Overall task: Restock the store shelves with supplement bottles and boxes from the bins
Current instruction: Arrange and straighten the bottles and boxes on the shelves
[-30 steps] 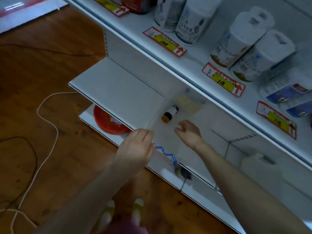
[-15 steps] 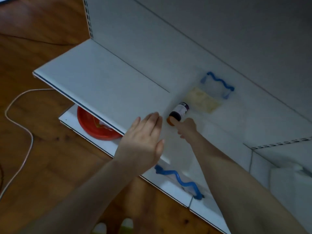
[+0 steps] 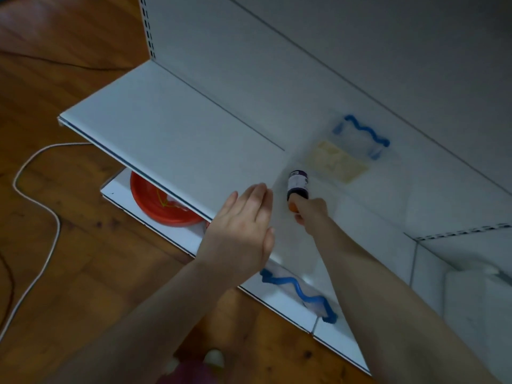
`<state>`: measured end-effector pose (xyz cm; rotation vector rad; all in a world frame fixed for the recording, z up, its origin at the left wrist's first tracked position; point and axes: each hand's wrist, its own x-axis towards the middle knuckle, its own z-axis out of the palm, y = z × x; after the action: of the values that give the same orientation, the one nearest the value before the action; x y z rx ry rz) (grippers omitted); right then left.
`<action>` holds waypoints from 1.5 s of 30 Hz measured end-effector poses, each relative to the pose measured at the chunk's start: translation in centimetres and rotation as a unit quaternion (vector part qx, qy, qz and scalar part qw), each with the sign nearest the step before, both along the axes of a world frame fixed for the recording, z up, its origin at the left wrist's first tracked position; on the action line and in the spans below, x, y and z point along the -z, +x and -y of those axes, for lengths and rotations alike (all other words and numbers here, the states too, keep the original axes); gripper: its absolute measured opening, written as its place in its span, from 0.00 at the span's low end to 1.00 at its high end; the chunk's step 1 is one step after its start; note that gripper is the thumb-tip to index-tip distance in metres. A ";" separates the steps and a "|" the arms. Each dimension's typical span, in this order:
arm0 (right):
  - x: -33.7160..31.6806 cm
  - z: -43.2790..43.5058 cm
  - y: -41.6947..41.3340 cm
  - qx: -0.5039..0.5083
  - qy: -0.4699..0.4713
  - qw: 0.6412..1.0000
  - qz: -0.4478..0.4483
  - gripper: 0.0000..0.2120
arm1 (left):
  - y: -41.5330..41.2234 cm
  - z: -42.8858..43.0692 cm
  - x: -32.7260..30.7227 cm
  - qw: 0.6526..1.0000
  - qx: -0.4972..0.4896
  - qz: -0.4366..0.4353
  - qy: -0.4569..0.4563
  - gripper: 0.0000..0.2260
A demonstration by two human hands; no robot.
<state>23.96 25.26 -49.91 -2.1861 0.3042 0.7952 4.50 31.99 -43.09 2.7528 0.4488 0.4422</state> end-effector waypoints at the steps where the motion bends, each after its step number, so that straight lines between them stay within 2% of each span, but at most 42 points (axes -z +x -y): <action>1: -0.9 0.5 -0.3 0.000 0.015 1.000 -0.006 0.08 | 0.0 0.0 0.0 1.000 0.002 -0.007 0.004 0.20; 5: -5.5 2.5 -2.1 0.065 0.063 0.996 0.002 0.04 | 0.6 -0.3 -1.7 0.997 0.011 -0.076 -0.016 0.22; 9: -10.7 5.7 -6.0 0.087 0.088 0.991 0.046 0.09 | -0.2 0.2 -4.4 0.991 0.034 -0.126 -0.016 0.21; 12: -15.2 9.4 -9.6 0.110 0.142 0.980 0.082 0.03 | -1.8 1.6 -6.7 0.986 0.068 -0.152 -0.022 0.20; 14: -18.3 12.3 -11.9 0.076 0.134 0.982 0.106 0.09 | -3.1 3.0 -8.7 0.980 0.093 -0.167 -0.052 0.20; 17: -23.0 17.1 -14.3 -0.050 0.075 0.984 0.151 0.16 | -4.3 5.2 -11.9 0.977 0.115 -0.136 -0.121 0.23; 20: -28.0 22.1 -15.3 -0.149 0.050 0.973 0.171 0.18 | -4.2 8.7 -16.1 0.963 0.178 -0.123 -0.162 0.32; 23: -33.4 26.7 -15.7 -0.180 0.066 0.966 0.176 0.18 | -3.3 13.5 -20.2 0.930 0.256 -0.141 -0.222 0.45; 24: -35.0 28.3 -15.8 -0.181 0.068 0.964 0.182 0.17 | -2.8 15.3 -21.4 0.920 0.275 -0.142 -0.240 0.46; 27: -39.9 33.4 -16.2 -0.174 0.080 0.961 0.199 0.14 | -1.3 21.1 -24.4 0.881 0.341 -0.150 -0.293 0.41; 30: -43.9 39.8 -16.5 -0.170 0.088 0.958 0.215 0.12 | -0.1 27.4 -27.9 0.831 0.407 -0.121 -0.360 0.23; 32: -46.0 44.4 -16.6 -0.160 0.087 0.956 0.231 0.11 | 0.5 31.9 -29.9 0.815 0.420 -0.107 -0.386 0.18; 33: -46.9 46.7 -16.7 -0.155 0.080 0.953 0.246 0.11 | 0.7 34.3 -30.6 0.811 0.424 -0.100 -0.391 0.18; 36: -49.0 53.1 -17.3 -0.135 0.054 0.950 0.276 0.09 | 1.3 41.1 -31.9 0.804 0.458 -0.096 -0.368 0.30; 41: -50.9 62.6 -17.9 -0.088 -0.001 0.944 0.319 0.13 | 2.5 51.5 -33.4 0.795 0.493 -0.084 -0.344 0.16; 43: -51.1 66.2 -17.8 -0.027 -0.027 0.935 0.352 0.13 | 3.4 55.2 -34.0 0.786 0.497 -0.077 -0.359 0.16; 45: -51.0 69.1 -17.5 0.032 -0.038 0.923 0.382 0.12 | 4.4 58.4 -34.8 0.781 0.509 -0.064 -0.355 0.20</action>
<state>6.48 -43.81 1.09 -2.3561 0.0036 -0.1442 8.93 -26.42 -8.34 1.8725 -0.7214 -0.1844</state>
